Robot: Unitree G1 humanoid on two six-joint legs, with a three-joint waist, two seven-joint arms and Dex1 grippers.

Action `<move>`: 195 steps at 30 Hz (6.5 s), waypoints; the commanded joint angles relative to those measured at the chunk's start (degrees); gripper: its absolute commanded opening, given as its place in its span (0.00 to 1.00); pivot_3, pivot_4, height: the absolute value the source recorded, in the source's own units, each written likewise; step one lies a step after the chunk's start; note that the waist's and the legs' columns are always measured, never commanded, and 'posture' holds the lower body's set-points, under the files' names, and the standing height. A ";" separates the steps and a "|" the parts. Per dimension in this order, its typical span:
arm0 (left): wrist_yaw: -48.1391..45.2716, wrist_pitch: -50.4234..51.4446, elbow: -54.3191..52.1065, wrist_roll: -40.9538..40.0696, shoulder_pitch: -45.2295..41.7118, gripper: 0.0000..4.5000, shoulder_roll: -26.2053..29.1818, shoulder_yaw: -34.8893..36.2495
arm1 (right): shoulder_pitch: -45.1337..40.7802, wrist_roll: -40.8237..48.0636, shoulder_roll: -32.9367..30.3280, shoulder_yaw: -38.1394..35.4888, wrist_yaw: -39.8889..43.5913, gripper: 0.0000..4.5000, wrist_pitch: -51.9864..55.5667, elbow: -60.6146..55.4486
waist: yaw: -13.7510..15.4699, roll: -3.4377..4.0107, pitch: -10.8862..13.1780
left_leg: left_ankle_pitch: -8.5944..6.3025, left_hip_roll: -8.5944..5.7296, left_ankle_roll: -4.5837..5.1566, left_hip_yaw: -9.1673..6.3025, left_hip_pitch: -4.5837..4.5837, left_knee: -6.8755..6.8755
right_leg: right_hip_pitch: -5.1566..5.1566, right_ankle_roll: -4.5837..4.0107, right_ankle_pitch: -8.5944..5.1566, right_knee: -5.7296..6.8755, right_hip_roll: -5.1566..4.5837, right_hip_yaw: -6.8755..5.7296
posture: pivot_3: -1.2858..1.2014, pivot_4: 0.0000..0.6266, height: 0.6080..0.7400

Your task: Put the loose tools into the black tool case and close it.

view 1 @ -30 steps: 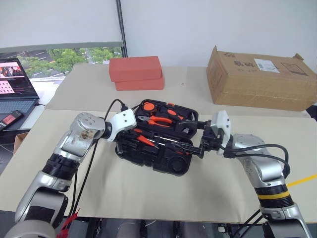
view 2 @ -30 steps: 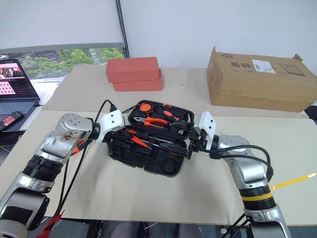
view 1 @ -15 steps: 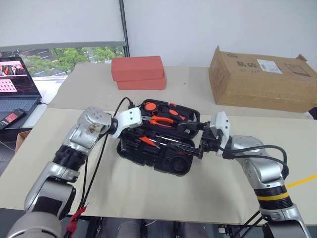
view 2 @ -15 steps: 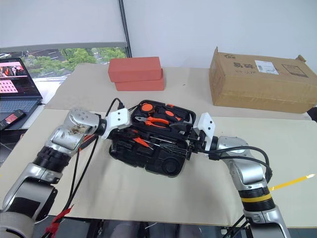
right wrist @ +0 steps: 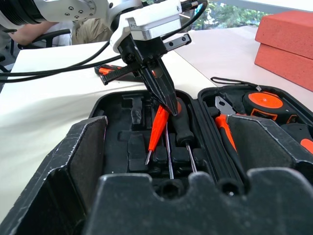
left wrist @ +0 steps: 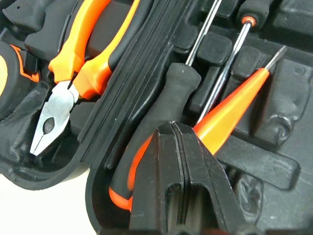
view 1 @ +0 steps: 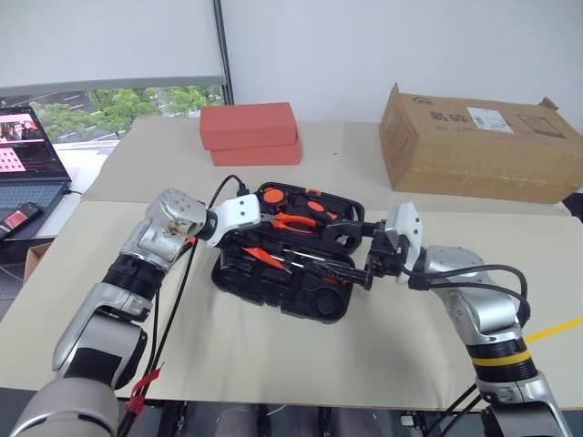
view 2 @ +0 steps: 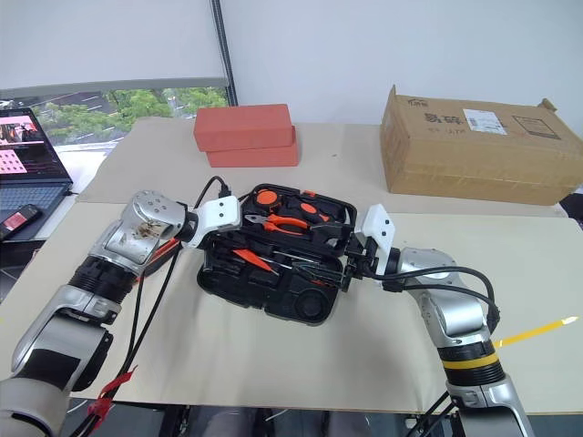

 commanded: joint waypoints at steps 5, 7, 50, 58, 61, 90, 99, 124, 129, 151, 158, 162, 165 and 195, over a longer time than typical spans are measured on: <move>-1.45 2.62 -4.21 0.08 2.64 0.01 1.69 0.69 | -0.78 0.24 -0.01 -0.58 0.06 1.00 -0.61 -1.50 | -0.30 0.00 0.00 | 0.00 0.00 0.00 0.00 0.01 0.00 | 0.01 0.00 0.00 0.01 0.00 0.02 | 0.52 0.24 0.78; -1.08 2.64 -4.23 0.49 3.27 0.01 1.75 0.53 | -0.97 0.19 0.11 -0.44 0.17 1.00 -0.72 -1.26 | -0.37 0.00 0.00 | 0.00 0.00 0.00 0.00 0.02 0.00 | 0.02 0.00 0.00 0.01 0.00 0.02 | 0.52 0.24 0.78; -12.98 -2.92 1.32 4.59 -3.81 0.01 4.20 -1.65 | -0.69 -0.81 1.61 -0.33 -0.10 1.00 -1.42 -0.93 | -0.49 0.01 0.00 | 0.00 0.03 -0.01 0.07 0.08 0.00 | -0.01 0.00 0.00 0.04 0.06 0.12 | 0.52 0.24 0.78; -11.81 -1.26 -0.50 2.25 -4.98 0.01 3.28 1.38 | -0.75 -1.05 1.85 -0.41 -0.02 1.00 -1.43 -0.75 | -0.30 0.00 0.00 | 0.00 0.02 0.00 0.05 0.00 0.03 | -0.02 0.00 0.00 0.02 0.05 0.09 | 0.52 0.24 0.78; -8.38 -1.88 1.92 2.21 -6.81 0.01 1.61 2.77 | -0.75 -1.10 1.96 -0.34 -0.01 1.00 -1.44 -0.73 | -0.20 0.00 0.00 | 0.00 0.02 0.00 0.02 -0.02 0.04 | -0.02 0.00 0.00 0.03 0.04 0.06 | 0.52 0.24 0.78; -11.19 -7.46 6.58 4.47 -4.67 0.01 4.13 1.29 | -0.68 -1.13 2.46 -0.03 -0.28 1.00 -1.24 -1.09 | -0.48 0.01 -0.01 | 0.02 0.03 -0.03 0.05 0.02 0.04 | -0.02 0.00 0.00 0.04 0.07 0.10 | 0.52 0.24 0.78; -10.28 -8.00 6.08 4.89 -6.02 0.01 4.92 1.54 | -0.93 -1.31 2.74 0.24 0.16 1.00 -1.24 -0.94 | -0.39 0.01 -0.01 | 0.01 0.02 -0.02 0.05 0.00 0.04 | -0.02 0.00 0.00 0.03 0.06 0.09 | 0.52 0.24 0.78; -10.18 -1.57 -6.73 -1.15 0.47 0.01 -3.07 0.88 | 0.42 -1.23 2.52 -0.05 -0.70 1.00 -0.79 -2.18 | -0.36 0.01 -0.01 | 0.05 0.00 -0.08 0.04 0.03 0.05 | 0.01 0.00 0.00 0.04 0.05 0.11 | 0.52 0.24 0.78; -10.91 -1.22 -7.34 -1.24 1.56 0.01 -2.37 0.30 | 0.60 -1.22 2.49 0.05 -0.73 1.00 -0.80 -2.17 | -0.37 0.01 -0.01 | 0.05 0.01 -0.08 0.03 0.02 0.05 | 0.00 0.00 0.00 0.04 0.07 0.10 | 0.52 0.24 0.78; -7.79 -2.06 -5.11 -3.51 2.26 0.01 -1.59 3.27 | 0.37 -1.50 2.42 0.39 -0.22 1.00 -0.95 -1.62 | -0.37 0.01 -0.01 | 0.02 0.03 -0.03 0.03 0.08 0.05 | 0.03 -0.01 0.00 0.09 0.06 0.11 | 0.52 0.24 0.78; -7.10 -2.14 -4.69 -4.66 2.28 0.01 1.49 6.01 | 0.74 -1.61 2.37 0.43 -0.29 1.00 -1.05 -1.64 | -0.49 0.01 -0.01 | 0.03 0.02 -0.05 0.04 0.05 0.05 | 0.00 -0.01 0.00 0.06 0.06 0.12 | 0.52 0.24 0.78; -5.72 -3.94 -1.23 -3.76 2.68 0.01 4.20 6.76 | 0.96 -1.69 2.53 0.64 -0.43 1.00 -1.16 -1.68 | -0.46 0.01 -0.01 | 0.04 0.03 -0.07 0.03 0.06 0.04 | 0.00 -0.01 0.00 0.07 0.07 0.12 | 0.52 0.24 0.78; -4.51 -5.10 0.63 -3.71 3.08 0.01 4.77 7.43 | 0.95 -1.61 2.50 0.63 -0.44 1.00 -1.13 -1.76 | -0.38 0.01 -0.01 | 0.02 0.02 -0.03 0.03 0.05 0.05 | 0.00 -0.01 0.00 0.06 0.06 0.11 | 0.52 0.24 0.78; 5.06 -19.95 11.23 -1.60 5.29 0.01 -1.88 8.64 | 0.52 -1.38 1.35 0.54 0.05 1.00 -0.99 -1.52 | -0.03 0.05 -0.06 | -0.05 0.00 0.08 0.07 0.21 0.04 | 0.15 -0.01 0.01 0.09 -0.02 0.12 | 0.52 0.24 0.78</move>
